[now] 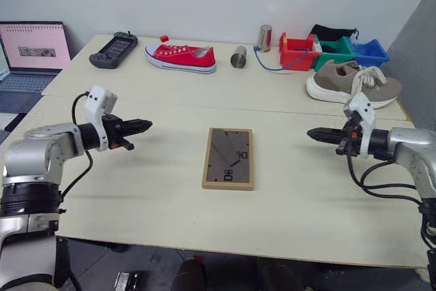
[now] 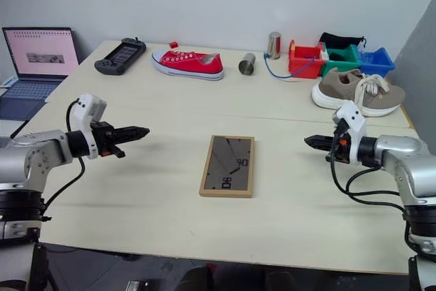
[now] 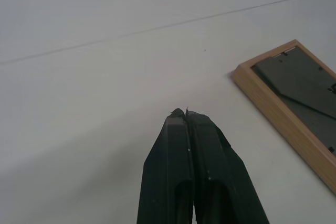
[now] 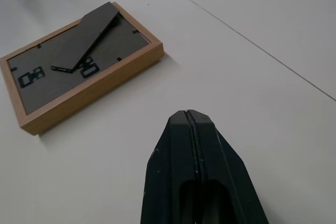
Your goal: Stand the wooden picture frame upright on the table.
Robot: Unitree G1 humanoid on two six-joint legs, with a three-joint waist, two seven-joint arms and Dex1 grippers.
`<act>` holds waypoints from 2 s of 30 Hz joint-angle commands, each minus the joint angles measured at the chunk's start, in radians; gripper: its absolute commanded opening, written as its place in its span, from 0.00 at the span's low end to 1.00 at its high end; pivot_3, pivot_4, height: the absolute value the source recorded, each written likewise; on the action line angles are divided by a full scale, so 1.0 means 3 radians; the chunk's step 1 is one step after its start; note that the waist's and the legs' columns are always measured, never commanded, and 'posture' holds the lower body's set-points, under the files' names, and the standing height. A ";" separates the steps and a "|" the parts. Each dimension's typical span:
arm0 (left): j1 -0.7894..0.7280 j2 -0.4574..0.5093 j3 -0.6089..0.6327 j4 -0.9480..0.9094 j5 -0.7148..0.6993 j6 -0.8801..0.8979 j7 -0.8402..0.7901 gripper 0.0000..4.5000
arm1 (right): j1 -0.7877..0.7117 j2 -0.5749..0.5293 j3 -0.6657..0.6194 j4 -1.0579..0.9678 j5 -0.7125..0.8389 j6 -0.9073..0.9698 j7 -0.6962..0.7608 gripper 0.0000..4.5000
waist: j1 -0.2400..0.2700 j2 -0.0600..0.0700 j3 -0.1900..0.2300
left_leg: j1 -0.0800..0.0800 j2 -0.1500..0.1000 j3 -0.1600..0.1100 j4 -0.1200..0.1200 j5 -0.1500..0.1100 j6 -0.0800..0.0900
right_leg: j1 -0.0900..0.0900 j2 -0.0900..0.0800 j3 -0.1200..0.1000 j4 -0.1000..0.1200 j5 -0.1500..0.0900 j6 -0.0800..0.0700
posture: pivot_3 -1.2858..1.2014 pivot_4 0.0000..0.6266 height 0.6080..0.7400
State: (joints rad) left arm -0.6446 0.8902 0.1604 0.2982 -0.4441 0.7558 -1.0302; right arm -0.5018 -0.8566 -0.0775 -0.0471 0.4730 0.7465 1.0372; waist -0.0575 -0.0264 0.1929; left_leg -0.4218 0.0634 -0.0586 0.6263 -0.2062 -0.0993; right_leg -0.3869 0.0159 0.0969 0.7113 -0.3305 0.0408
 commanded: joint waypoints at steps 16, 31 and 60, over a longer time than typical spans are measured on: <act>0.0184 0.0016 -0.0063 -0.0354 -0.0028 -0.0075 -0.0124 0.01 | 0.0179 -0.0046 0.0024 -0.0354 0.0034 -0.0034 -0.0067 0.00 | -0.0005 0.0000 0.0000 | -0.0003 0.0001 0.0001 0.0002 0.0000 0.0000 | -0.0003 0.0000 0.0001 0.0001 0.0000 0.0000 | 0.52 0.24 1.00; 0.0384 -0.0139 -0.0292 -0.0797 -0.0298 0.0355 -0.0277 0.30 | 0.0136 0.0294 0.0395 -0.0293 -0.0353 -0.0329 -0.0416 0.00 | -0.0001 0.0000 0.0000 | -0.0004 0.0001 0.0001 0.0003 0.0000 0.0000 | -0.0004 0.0001 0.0002 0.0002 0.0000 0.0000 | 0.52 0.24 1.00; -0.0512 -0.0753 -0.0880 0.0691 -0.0616 0.2352 -0.0239 1.00 | 0.0086 0.1057 0.0926 -0.0352 -0.0837 -0.0421 -0.0948 0.00 | -0.0008 0.0000 -0.0001 | -0.0003 0.0000 -0.0004 0.0006 0.0001 -0.0001 | -0.0003 0.0002 -0.0002 0.0009 0.0000 -0.0001 | 0.52 0.24 1.00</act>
State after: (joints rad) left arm -0.7923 0.6807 -0.0750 0.4761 -0.6301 1.4413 -1.0960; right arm -0.4604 -0.5451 0.1946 -0.1113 0.2246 0.6225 0.7605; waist -0.0598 -0.0264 0.1928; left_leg -0.4227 0.0633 -0.0598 0.6283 -0.2060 -0.0994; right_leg -0.3876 0.0164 0.0963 0.7139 -0.3304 0.0406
